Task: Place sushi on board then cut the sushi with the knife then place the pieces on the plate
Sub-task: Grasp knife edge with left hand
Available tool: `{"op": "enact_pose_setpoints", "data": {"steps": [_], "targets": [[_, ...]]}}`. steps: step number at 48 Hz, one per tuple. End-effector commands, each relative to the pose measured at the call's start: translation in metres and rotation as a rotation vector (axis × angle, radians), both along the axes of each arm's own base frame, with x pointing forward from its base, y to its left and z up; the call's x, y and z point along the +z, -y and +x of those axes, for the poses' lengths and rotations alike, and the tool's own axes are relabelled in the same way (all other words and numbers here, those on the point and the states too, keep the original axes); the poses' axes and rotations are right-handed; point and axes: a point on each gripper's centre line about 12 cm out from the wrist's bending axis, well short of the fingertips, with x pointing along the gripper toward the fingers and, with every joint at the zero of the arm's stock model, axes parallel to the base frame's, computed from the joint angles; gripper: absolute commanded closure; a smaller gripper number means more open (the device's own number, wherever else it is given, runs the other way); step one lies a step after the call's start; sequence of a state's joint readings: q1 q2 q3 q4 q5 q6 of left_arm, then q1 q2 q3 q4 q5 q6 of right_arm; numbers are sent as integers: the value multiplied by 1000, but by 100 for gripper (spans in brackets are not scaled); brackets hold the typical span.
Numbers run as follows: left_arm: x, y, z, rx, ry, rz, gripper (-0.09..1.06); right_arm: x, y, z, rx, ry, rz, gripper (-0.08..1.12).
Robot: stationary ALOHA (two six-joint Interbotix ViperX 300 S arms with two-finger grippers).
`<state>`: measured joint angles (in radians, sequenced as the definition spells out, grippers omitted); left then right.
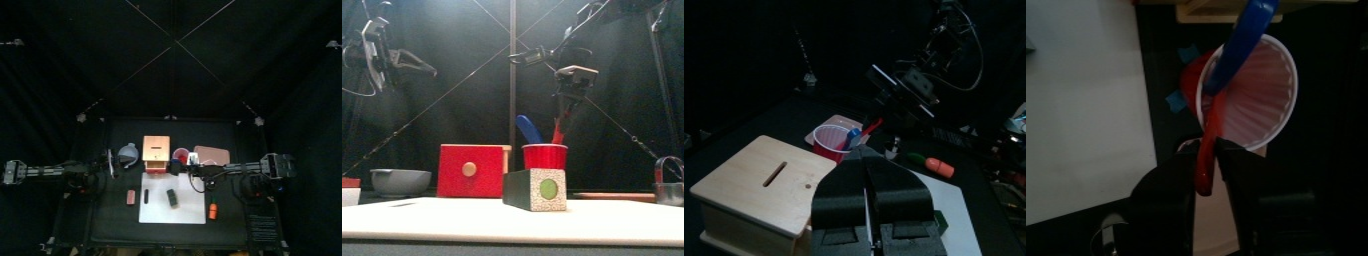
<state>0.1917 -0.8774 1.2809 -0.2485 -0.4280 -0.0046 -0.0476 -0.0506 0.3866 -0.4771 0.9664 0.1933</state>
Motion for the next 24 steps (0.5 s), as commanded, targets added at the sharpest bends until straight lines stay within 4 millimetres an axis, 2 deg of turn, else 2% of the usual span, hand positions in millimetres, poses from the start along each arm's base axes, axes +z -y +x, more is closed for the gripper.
{"op": "enact_pose_setpoints", "data": {"steps": [1, 6, 9, 16, 24], "targets": [[6, -1, 2, 4, 14, 0, 89, 12, 3, 3, -4, 34, -10, 55], [5, -1, 2, 4, 14, 0, 89, 19, 5, 3, -6, 37, -35, 56], [6, -1, 2, 4, 14, 1, 89, 33, 8, 0, -28, 54, -50, 56], [6, -1, 2, 4, 13, 3, 89, 83, 12, -17, -75, 175, -43, 56], [7, -1, 3, 1, 17, 8, 89, 130, 15, -56, -147, 354, 9, 56]]}}
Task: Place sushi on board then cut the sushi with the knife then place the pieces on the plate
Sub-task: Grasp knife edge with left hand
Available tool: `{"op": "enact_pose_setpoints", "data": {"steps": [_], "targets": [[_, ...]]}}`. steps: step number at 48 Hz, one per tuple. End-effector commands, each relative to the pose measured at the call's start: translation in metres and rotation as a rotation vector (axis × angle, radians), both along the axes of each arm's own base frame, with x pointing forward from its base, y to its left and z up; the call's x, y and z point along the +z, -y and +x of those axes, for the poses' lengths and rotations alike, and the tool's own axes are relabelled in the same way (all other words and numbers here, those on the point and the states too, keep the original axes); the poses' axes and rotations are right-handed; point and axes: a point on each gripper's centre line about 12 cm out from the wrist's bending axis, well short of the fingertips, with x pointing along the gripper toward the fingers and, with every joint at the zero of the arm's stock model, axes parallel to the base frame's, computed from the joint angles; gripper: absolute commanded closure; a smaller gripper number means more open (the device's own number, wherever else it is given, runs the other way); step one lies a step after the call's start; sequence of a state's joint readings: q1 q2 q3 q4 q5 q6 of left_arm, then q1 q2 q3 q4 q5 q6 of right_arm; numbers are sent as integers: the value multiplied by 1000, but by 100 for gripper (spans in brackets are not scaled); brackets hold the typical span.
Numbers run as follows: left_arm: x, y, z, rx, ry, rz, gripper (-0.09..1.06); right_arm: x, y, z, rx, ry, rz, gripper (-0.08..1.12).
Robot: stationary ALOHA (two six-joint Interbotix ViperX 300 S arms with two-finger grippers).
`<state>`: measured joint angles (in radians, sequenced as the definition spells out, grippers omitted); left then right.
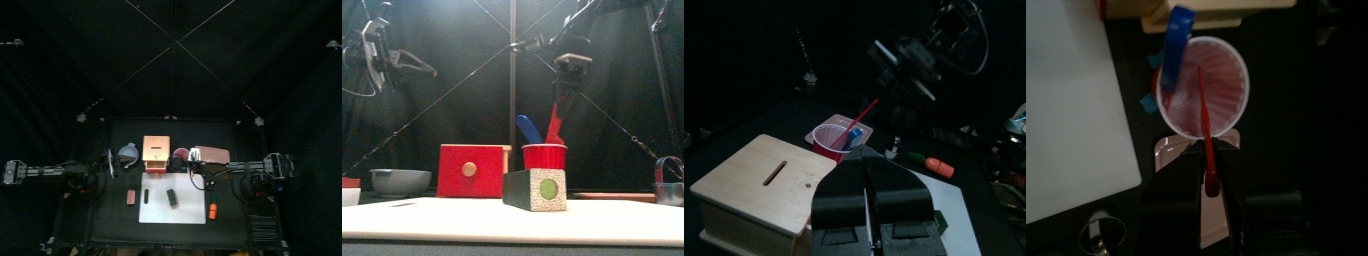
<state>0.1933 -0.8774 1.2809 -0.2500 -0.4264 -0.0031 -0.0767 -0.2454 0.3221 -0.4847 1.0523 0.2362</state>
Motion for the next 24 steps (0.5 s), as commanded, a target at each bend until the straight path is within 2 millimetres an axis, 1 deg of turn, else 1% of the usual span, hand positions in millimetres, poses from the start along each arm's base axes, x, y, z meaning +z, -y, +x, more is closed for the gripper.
{"op": "enact_pose_setpoints", "data": {"steps": [1, 5, 7, 10, 13, 17, 18, 24], "targets": [[8, 0, 3, 0, 20, 9, 89, 47, 3, -31, -47, 174, 21, 56], [15, 1, 5, -13, 36, 20, 88, 62, -1, -51, -62, 282, 49, 56], [18, 3, 7, -22, 37, 32, 87, 64, -3, -58, -64, 326, 72, 56], [22, 7, 12, -48, 36, 58, 81, 66, -7, -66, -73, 412, 123, 56], [21, 9, 18, -70, 17, 86, 70, 66, -11, -71, -61, 513, 169, 56], [18, 11, 29, -95, -14, 128, 50, 60, -20, -73, -28, 639, 246, 56], [17, 11, 33, -99, -17, 140, 43, 59, -22, -73, -20, 661, 262, 56], [19, 15, 50, -124, 7, 170, 13, 38, -33, -66, 29, 762, 348, 56]]}}
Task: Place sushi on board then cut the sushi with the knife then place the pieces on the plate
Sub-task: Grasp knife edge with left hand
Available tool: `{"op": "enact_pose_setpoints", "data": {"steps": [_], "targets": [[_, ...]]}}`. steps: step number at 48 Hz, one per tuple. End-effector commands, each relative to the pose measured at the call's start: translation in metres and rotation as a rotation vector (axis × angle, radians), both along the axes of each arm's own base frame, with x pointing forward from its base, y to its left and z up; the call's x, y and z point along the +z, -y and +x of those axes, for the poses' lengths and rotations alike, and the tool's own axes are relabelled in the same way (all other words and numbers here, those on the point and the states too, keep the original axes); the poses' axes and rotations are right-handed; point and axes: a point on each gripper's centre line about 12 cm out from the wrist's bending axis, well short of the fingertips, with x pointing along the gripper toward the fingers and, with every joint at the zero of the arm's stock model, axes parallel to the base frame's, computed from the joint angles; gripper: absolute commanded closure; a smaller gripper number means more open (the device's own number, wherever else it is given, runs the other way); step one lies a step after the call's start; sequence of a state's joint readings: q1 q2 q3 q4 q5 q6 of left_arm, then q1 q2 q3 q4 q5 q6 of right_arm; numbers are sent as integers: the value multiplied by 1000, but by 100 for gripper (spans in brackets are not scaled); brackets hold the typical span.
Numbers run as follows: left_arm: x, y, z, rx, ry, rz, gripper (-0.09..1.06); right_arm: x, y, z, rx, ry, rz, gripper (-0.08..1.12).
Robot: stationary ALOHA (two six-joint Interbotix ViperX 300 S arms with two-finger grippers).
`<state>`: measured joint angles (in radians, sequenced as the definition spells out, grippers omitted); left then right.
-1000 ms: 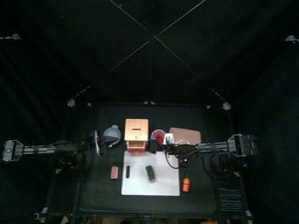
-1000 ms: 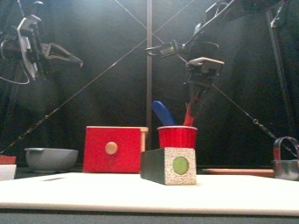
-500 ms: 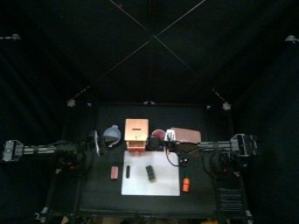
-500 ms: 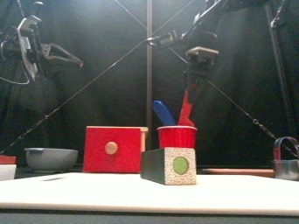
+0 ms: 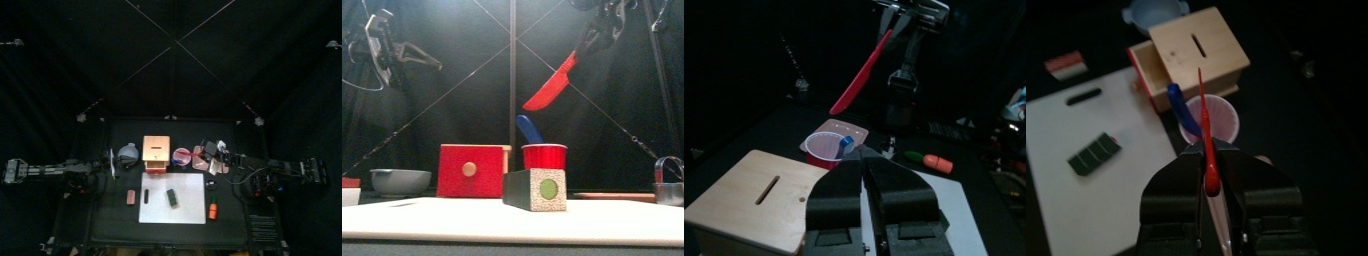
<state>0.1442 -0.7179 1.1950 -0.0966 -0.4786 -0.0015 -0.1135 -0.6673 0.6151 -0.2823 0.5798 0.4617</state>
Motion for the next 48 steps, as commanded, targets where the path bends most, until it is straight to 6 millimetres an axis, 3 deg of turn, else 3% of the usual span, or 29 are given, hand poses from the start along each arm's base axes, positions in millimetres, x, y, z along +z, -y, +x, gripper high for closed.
{"op": "enact_pose_setpoints", "data": {"steps": [1, 6, 17, 28, 35, 48], "targets": [[13, 4, 20, -28, 64, 30, 8, -9, -8, 7, 52, 123, 45, 56], [7, 11, 35, -59, 69, 27, -9, -23, -14, 13, 87, 202, 74, 56], [-22, 15, 75, -83, -35, 20, -6, -38, -17, 28, 114, 224, 84, 56], [-37, 13, 124, -100, -45, 55, -5, -45, -21, 38, 136, 219, 82, 56], [-41, 15, 132, -105, -39, 56, -1, -50, -22, 37, 138, 213, 83, 56], [-41, 15, 120, -104, -40, 53, 16, -57, -21, 35, 134, 197, 84, 56]]}}
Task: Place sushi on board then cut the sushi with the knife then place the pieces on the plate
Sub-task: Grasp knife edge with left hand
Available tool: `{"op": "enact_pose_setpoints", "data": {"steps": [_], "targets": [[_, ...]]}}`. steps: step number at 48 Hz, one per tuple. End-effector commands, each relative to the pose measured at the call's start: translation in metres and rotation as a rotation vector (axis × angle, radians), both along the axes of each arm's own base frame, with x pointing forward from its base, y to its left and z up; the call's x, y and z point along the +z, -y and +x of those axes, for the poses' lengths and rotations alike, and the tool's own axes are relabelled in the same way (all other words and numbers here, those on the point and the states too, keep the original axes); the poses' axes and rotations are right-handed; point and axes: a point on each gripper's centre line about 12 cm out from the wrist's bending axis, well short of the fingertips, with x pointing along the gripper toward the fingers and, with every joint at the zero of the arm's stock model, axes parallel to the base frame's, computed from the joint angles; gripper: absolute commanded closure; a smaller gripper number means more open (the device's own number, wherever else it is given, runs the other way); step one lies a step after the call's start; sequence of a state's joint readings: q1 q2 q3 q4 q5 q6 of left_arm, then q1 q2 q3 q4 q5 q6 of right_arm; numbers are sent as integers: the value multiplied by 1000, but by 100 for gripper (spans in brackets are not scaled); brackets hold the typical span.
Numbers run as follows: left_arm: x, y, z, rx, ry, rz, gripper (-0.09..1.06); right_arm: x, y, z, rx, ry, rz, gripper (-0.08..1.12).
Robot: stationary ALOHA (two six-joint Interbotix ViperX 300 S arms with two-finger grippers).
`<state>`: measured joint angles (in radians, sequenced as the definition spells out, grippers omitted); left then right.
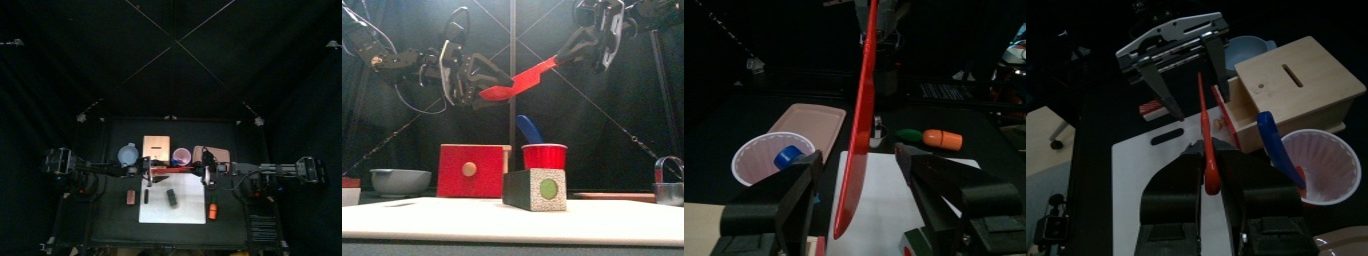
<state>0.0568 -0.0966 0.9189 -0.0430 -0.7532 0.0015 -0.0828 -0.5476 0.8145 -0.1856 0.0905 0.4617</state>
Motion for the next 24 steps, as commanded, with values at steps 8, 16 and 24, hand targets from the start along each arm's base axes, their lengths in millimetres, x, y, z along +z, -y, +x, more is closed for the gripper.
{"op": "enact_pose_setpoints", "data": {"steps": [8, 16, 24], "targets": [[5, 1, -5, -4, 18, 1, 22, 9, 1, 0, 1, 45, -4, 56], [7, -1, -5, 4, 28, 1, 24, 8, 0, 0, 5, 44, -4, 56], [4, 0, -7, 3, 17, -5, 36, -1, -2, -2, 13, 25, -5, 56]]}}
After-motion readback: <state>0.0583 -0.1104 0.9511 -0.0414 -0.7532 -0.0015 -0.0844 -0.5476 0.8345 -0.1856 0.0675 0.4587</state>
